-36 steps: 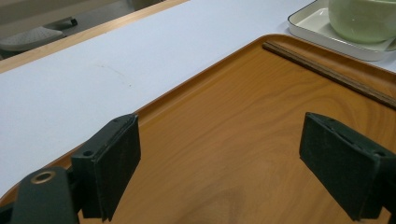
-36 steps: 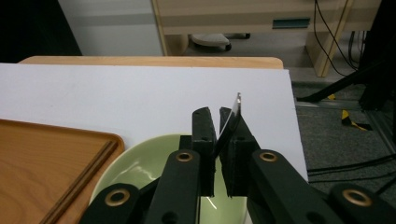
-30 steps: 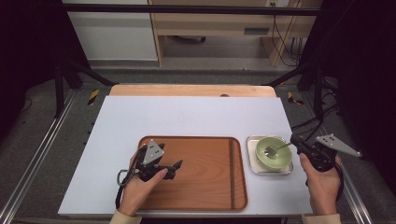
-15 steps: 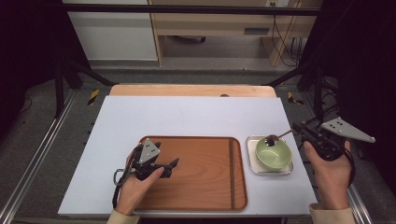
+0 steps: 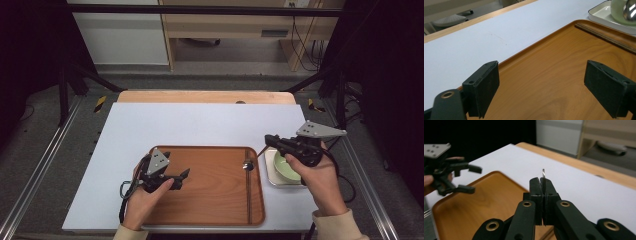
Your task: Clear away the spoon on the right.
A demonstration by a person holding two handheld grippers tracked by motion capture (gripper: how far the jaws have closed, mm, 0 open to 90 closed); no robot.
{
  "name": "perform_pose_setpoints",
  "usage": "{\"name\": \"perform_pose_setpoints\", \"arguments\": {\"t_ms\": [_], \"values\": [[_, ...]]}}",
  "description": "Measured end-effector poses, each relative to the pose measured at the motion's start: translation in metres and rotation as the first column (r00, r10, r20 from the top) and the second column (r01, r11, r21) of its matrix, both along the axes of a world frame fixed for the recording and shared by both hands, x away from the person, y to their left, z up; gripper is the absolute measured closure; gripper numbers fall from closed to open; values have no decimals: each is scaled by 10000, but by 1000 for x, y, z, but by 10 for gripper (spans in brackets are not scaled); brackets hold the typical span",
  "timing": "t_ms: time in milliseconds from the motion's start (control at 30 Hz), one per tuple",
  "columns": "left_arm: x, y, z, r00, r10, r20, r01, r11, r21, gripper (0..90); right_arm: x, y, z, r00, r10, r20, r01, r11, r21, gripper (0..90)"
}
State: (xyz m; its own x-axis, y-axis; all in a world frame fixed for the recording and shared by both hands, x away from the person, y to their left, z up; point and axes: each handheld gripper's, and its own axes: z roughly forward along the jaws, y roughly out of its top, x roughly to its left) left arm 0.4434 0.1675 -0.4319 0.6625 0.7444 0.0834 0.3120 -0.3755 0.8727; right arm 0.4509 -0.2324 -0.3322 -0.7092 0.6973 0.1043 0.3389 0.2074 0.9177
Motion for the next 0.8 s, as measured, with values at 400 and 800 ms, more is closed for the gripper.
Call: {"name": "perform_pose_setpoints", "arguments": {"t_ms": [400,800], "values": [[0,-2,-2,10000,-31,-65,31,10000,30,126,12,26,-31,9742,1683,-1500,-1710,9853,-50,893],[0,-2,-3,10000,-34,-88,35,10000,38,125,22,35,-37,9618,1983,-1886,-2055,9785,-191,891]]}}
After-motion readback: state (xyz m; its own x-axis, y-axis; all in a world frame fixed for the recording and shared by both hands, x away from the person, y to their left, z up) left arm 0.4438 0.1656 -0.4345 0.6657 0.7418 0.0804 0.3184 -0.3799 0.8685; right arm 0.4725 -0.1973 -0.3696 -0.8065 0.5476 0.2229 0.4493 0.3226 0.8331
